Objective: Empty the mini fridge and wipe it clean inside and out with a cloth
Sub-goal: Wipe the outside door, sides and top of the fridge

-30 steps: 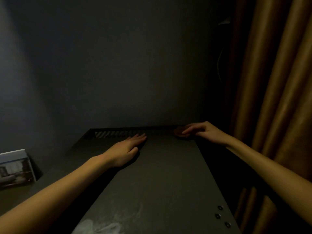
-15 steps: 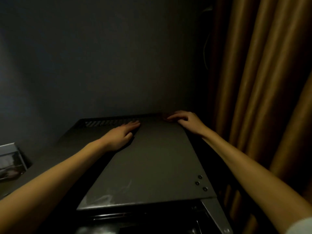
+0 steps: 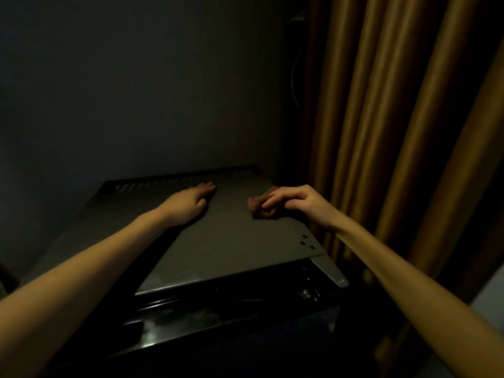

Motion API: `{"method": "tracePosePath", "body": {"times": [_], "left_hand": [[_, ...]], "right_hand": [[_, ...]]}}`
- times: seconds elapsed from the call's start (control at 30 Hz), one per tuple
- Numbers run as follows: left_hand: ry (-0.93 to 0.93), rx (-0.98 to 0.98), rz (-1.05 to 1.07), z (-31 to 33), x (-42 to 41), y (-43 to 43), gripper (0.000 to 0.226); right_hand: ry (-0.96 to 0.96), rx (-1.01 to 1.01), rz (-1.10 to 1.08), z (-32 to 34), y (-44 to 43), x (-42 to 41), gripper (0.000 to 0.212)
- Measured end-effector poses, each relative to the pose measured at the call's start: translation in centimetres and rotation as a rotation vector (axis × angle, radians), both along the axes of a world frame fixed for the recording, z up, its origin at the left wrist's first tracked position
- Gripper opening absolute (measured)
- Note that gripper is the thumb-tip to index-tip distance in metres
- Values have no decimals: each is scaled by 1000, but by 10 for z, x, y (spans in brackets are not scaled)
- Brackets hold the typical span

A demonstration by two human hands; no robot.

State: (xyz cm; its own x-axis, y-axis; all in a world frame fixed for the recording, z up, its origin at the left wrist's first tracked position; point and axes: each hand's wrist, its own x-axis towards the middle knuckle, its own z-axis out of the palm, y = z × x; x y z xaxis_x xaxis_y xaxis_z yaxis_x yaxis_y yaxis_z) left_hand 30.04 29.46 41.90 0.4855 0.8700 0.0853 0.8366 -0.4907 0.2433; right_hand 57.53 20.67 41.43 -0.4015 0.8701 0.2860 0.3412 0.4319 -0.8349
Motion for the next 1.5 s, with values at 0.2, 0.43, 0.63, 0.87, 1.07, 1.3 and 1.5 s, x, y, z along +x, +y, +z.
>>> {"method": "tracePosePath", "body": {"times": [0.2,0.43,0.63,0.87,1.07,1.3,1.5], "left_hand": [[-25,5,-146,-4,-7,-18,54],[-7,-4,-324,-4,-19,-53,55],[-112,-50,-441,-4,-81,-85,51],[-325,-9,-241,-16,-178,-115,50],[-642,117,-166,-27,-244,-168,66],[-753,237,-291,-38,-221,-211,55],[-481,395,-400,-39,-159,-221,39]], "right_hand": [[-164,-10,-109,3,-95,-5,42],[-652,180,-471,6,-132,-30,67],[-684,86,-739,-7,-128,-108,54],[-584,213,-543,-14,-132,-310,58],[-481,370,-403,-25,-157,-387,54],[-394,537,-484,-54,-185,-335,49],[-347,558,-851,-67,-187,-224,47]]}}
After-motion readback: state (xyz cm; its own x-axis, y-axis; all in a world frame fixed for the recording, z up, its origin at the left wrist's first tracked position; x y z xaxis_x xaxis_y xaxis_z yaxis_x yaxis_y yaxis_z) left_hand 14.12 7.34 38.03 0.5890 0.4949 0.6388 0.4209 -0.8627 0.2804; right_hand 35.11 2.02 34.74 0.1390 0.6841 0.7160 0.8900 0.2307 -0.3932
